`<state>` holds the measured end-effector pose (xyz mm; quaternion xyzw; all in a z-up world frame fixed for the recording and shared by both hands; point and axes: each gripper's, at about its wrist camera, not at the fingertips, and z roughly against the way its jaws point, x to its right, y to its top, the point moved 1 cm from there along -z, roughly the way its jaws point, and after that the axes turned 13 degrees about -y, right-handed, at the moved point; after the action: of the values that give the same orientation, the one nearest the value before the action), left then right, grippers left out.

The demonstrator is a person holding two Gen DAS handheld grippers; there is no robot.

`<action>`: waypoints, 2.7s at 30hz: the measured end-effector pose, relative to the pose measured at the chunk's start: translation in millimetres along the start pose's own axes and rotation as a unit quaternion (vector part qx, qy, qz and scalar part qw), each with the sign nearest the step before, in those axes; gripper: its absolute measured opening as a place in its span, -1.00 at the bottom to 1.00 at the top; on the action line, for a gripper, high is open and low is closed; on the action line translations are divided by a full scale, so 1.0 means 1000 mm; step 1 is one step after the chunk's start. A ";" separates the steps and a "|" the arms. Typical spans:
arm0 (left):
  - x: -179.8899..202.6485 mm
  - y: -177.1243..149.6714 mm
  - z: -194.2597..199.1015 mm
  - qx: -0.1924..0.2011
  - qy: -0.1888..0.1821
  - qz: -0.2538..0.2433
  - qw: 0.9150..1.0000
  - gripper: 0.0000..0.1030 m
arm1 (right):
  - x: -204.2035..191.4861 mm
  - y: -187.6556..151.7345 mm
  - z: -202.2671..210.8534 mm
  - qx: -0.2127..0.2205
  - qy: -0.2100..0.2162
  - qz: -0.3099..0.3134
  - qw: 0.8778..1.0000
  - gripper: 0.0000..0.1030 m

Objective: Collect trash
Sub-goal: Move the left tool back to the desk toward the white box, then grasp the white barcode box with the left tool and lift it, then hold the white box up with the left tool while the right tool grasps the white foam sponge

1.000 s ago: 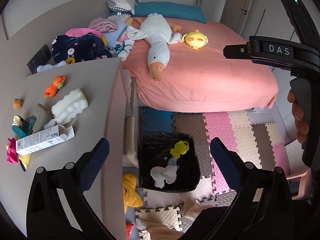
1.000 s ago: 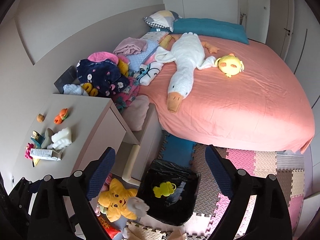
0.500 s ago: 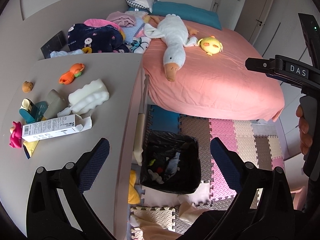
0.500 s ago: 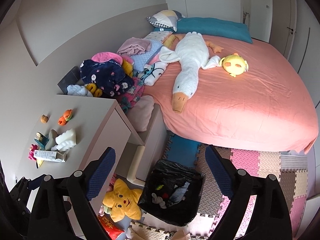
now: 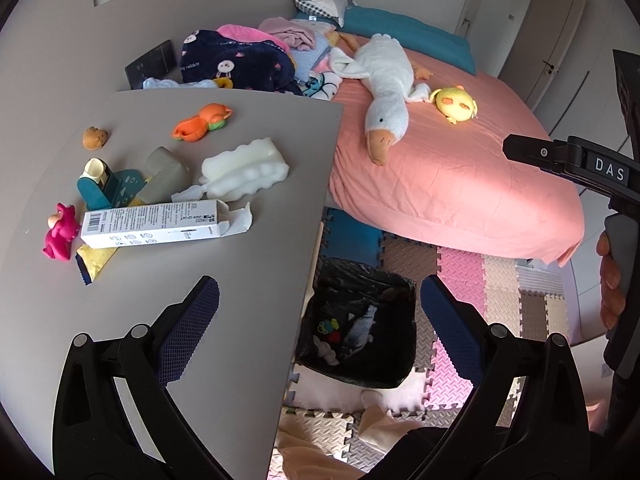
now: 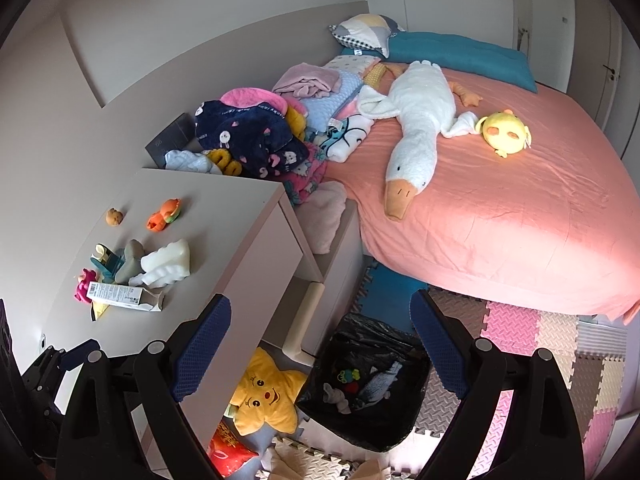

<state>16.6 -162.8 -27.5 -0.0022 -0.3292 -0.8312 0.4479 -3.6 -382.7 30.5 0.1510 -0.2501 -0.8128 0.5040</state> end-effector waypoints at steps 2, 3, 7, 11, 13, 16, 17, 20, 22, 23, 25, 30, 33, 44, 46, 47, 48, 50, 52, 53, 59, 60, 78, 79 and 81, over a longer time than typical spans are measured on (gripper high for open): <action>-0.008 0.000 0.002 0.004 0.007 0.015 1.000 0.88 | -0.006 0.000 -0.002 -0.002 0.004 0.005 1.000 0.76; -0.012 0.001 0.003 0.005 0.012 0.021 1.000 0.88 | -0.009 -0.001 -0.003 -0.003 0.006 0.008 1.000 0.76; -0.024 0.003 0.004 0.012 0.026 0.043 0.999 0.88 | -0.017 0.000 -0.006 -0.004 0.012 0.017 1.000 0.76; -0.039 0.006 0.002 0.020 0.041 0.080 0.996 0.88 | -0.024 0.003 -0.011 -0.004 0.020 0.025 0.999 0.76; -0.048 0.008 0.003 0.025 0.047 0.103 0.993 0.88 | -0.028 0.005 -0.014 -0.003 0.025 0.030 0.999 0.76; -0.063 0.012 0.003 0.036 0.062 0.130 0.989 0.88 | -0.034 0.008 -0.019 -0.003 0.035 0.031 0.999 0.76; -0.068 0.014 0.002 0.037 0.069 0.136 0.988 0.88 | -0.036 0.010 -0.021 -0.004 0.037 0.032 0.999 0.76; -0.083 0.019 0.000 0.043 0.086 0.162 0.982 0.88 | -0.044 0.013 -0.026 -0.002 0.040 0.039 0.998 0.76; -0.093 0.022 -0.001 0.049 0.093 0.181 0.978 0.88 | -0.047 0.015 -0.027 0.002 0.041 0.045 0.998 0.76; -0.097 0.024 -0.002 0.052 0.097 0.191 0.975 0.88 | -0.049 0.016 -0.028 0.004 0.041 0.048 0.998 0.76; -0.106 0.025 -0.004 0.057 0.101 0.215 0.970 0.88 | -0.051 0.018 -0.030 0.004 0.045 0.050 0.998 0.76; -0.127 0.028 -0.009 0.069 0.092 0.282 0.953 0.82 | -0.056 0.021 -0.036 0.002 0.048 0.057 0.997 0.76; -0.136 0.029 -0.014 0.070 0.093 0.305 0.945 0.75 | -0.058 0.022 -0.039 -0.001 0.048 0.060 0.997 0.76; -0.161 0.025 -0.029 0.062 0.090 0.351 0.930 0.43 | -0.059 0.023 -0.044 -0.005 0.047 0.061 0.997 0.76; -0.163 0.024 -0.029 0.062 0.087 0.353 0.930 0.43 | -0.059 0.023 -0.046 -0.006 0.049 0.068 0.996 0.76; -0.164 0.023 -0.029 0.062 0.085 0.353 0.930 0.42 | -0.061 0.023 -0.047 -0.006 0.049 0.072 0.996 0.76; -0.165 0.023 -0.028 0.062 0.083 0.352 0.930 0.42 | -0.062 0.023 -0.048 -0.007 0.050 0.076 0.996 0.76; -0.168 0.022 -0.028 0.064 0.075 0.355 0.930 0.40 | -0.066 0.022 -0.050 -0.008 0.052 0.085 0.995 0.76; -0.172 0.021 -0.028 0.066 0.065 0.361 0.928 0.39 | -0.071 0.022 -0.051 -0.009 0.053 0.093 0.994 0.76; -0.174 0.021 -0.027 0.067 0.066 0.363 0.927 0.37 | -0.074 0.022 -0.051 -0.010 0.054 0.096 0.994 0.76; -0.185 0.025 -0.025 0.078 0.051 0.386 0.918 0.01 | -0.086 0.020 -0.053 -0.014 0.060 0.112 0.992 0.76; -0.184 0.025 -0.024 0.082 0.042 0.386 0.918 -0.08 | -0.088 0.020 -0.053 -0.015 0.060 0.114 0.992 0.76; -0.171 0.007 0.033 0.100 0.072 0.330 0.936 -0.40 | -0.137 0.019 -0.063 -0.026 0.088 0.171 0.981 0.76; -0.172 0.004 0.037 0.101 0.075 0.333 0.935 -0.40 | -0.141 0.018 -0.066 -0.029 0.090 0.178 0.980 0.76; -0.175 -0.004 0.046 0.104 0.080 0.338 0.932 -0.40 | -0.150 0.018 -0.073 -0.036 0.094 0.194 0.976 0.76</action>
<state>104.8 -5.7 -45.7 0.0001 -0.3568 -0.5887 0.7254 112.5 -273.8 -21.1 0.1571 -0.1969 -0.6902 0.6783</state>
